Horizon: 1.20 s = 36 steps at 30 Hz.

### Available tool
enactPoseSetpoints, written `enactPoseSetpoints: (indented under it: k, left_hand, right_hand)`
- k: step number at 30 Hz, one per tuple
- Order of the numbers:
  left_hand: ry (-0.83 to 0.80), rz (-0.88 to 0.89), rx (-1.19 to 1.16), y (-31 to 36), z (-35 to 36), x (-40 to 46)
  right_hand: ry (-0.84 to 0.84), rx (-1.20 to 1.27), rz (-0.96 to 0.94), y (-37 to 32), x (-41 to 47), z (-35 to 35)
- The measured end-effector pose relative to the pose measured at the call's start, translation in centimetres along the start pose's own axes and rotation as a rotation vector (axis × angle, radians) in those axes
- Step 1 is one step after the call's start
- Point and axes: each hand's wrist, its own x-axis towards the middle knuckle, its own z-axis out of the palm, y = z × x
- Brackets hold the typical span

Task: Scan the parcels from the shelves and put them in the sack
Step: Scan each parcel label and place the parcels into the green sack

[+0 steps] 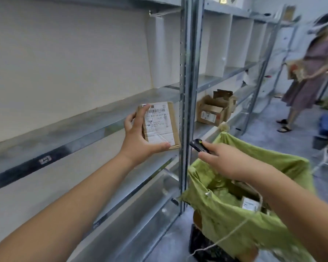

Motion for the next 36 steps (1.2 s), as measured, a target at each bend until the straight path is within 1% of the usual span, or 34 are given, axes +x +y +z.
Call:
enactPoseSetpoints:
  k: [8, 13, 16, 20, 27, 32, 36]
  left_hand:
    - [-0.376, -0.054, -0.209, -1.8, 11.5, -4.6]
    - [-0.588, -0.095, -0.272, -1.6, 17.4, -7.7]
    - [-0.678, -0.128, -0.292, -1.4, 20.3, -9.1]
    - [-0.713, -0.158, -0.281, -1.7, 23.6, -10.0]
    - [-0.663, -0.284, -0.225, -2.7, 28.3, -9.3]
    - [-0.666, -0.387, -0.224, -3.6, 31.7, -7.3]
    - [-0.682, -0.433, -0.224, -4.4, 34.3, -4.7]
  right_hand:
    - [0.117, 0.135, 0.406, 8.0, -10.0, 3.3]
    - [0.187, 0.116, 0.559, 10.1, -15.9, 5.8]
    - [0.214, 0.108, 0.628, 11.5, -17.5, 6.8]
    - [0.205, 0.096, 0.664, 14.3, -17.5, 7.6]
    - [0.128, 0.279, 0.668, 20.4, -14.5, 8.3]
    - [0.091, 0.324, 0.663, 24.3, -10.7, 7.9]
    - [0.085, 0.347, 0.7, 26.7, -7.7, 7.3]
